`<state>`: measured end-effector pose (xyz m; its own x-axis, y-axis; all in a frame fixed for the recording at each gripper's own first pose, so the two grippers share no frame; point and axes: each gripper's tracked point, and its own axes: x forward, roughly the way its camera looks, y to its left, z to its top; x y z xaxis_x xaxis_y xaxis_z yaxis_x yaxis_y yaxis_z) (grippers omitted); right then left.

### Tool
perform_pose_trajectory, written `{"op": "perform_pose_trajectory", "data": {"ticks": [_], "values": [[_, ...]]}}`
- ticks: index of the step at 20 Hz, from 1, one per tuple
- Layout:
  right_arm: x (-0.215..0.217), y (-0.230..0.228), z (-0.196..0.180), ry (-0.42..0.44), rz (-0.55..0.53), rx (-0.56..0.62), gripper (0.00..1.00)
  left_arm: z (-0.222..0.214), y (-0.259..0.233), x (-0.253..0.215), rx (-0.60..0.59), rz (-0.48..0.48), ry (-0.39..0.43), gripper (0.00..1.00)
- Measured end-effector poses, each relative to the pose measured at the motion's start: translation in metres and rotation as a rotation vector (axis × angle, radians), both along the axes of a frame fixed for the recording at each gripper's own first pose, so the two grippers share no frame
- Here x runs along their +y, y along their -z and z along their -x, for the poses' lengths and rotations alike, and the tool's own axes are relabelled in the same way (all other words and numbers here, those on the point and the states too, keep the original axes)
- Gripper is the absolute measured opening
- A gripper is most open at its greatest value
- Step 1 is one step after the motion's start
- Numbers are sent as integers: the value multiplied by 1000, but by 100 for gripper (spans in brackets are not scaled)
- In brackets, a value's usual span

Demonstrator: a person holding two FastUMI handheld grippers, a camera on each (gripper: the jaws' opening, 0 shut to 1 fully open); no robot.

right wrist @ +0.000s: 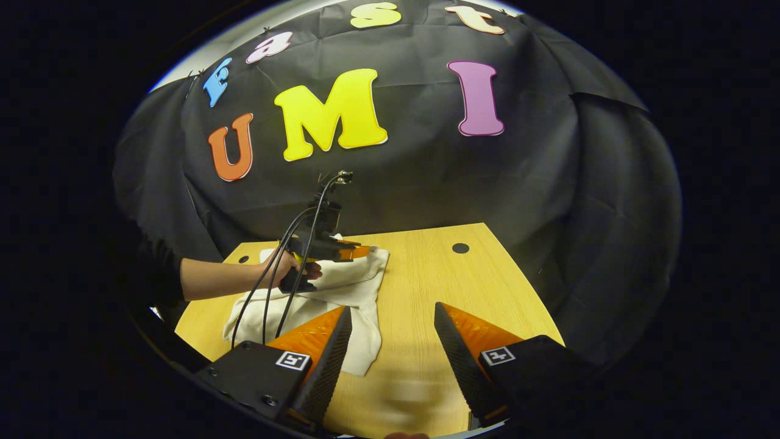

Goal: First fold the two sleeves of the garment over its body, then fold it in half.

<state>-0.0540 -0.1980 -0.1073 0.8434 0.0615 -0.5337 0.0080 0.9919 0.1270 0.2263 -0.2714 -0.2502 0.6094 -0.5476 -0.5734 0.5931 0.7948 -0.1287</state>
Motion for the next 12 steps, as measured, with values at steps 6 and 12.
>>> {"op": "perform_pose_trajectory", "data": {"ticks": [6, 12], "values": [[19, -5, -9, -38, 8, -28, 86, 20, -23, 61, -28, 13, -150, 86], [57, 1, -27, -63, -35, -41, 87, 76, -84, 162, -141, 39, -370, 100]]}}
